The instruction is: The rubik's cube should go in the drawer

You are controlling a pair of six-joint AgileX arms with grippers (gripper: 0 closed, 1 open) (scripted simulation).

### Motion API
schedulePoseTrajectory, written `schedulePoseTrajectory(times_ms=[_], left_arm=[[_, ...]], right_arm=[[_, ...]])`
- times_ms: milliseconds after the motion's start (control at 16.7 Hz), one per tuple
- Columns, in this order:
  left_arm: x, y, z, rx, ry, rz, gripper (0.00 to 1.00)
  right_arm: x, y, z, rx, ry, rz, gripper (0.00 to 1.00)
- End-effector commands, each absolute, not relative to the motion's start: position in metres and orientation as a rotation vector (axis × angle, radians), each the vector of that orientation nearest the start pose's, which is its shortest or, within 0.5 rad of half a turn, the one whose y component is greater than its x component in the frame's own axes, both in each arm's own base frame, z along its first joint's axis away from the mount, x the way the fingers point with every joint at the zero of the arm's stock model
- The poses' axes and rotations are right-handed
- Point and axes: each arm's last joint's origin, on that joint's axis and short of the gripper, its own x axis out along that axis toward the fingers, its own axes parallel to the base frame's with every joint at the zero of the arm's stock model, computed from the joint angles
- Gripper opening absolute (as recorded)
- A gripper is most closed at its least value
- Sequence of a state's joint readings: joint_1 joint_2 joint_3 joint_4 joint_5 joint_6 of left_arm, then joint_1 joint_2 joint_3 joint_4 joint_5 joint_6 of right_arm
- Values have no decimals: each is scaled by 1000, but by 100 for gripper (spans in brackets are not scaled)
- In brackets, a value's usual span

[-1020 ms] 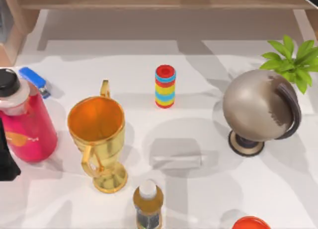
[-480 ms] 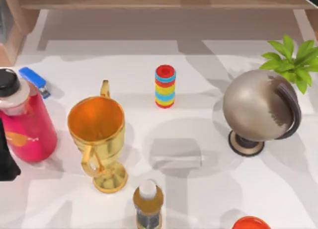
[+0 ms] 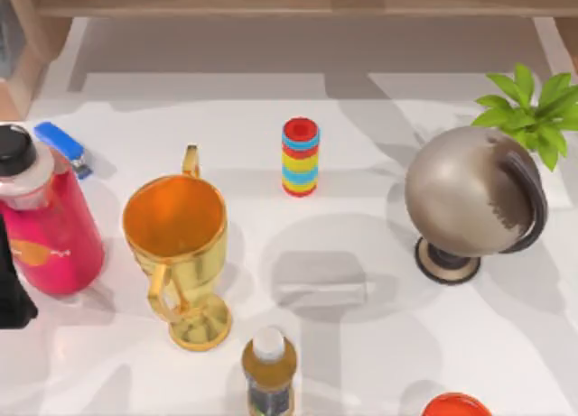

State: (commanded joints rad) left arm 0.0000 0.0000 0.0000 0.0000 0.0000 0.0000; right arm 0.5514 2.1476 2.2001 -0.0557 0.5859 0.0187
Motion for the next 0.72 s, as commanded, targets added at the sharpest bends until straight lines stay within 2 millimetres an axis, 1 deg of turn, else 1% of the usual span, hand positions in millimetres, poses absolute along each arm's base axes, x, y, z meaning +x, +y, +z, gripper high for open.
schedulePoseTrajectory(times_ms=[180, 420, 480, 600, 720], left_arm=[[106, -1, 160, 0, 0, 0, 100], [106, -1, 160, 0, 0, 0, 100], [106, -1, 160, 0, 0, 0, 100], [106, -1, 160, 0, 0, 0, 100], [106, -1, 160, 0, 0, 0, 100]], right_arm=[[430, 259, 398, 3, -1, -7, 0], [432, 257, 398, 4, -1, -11, 0], [431, 255, 401, 5, -5, -12, 0], [427, 243, 418, 5, -16, -21, 0], [422, 219, 441, -4, -24, -48, 0]])
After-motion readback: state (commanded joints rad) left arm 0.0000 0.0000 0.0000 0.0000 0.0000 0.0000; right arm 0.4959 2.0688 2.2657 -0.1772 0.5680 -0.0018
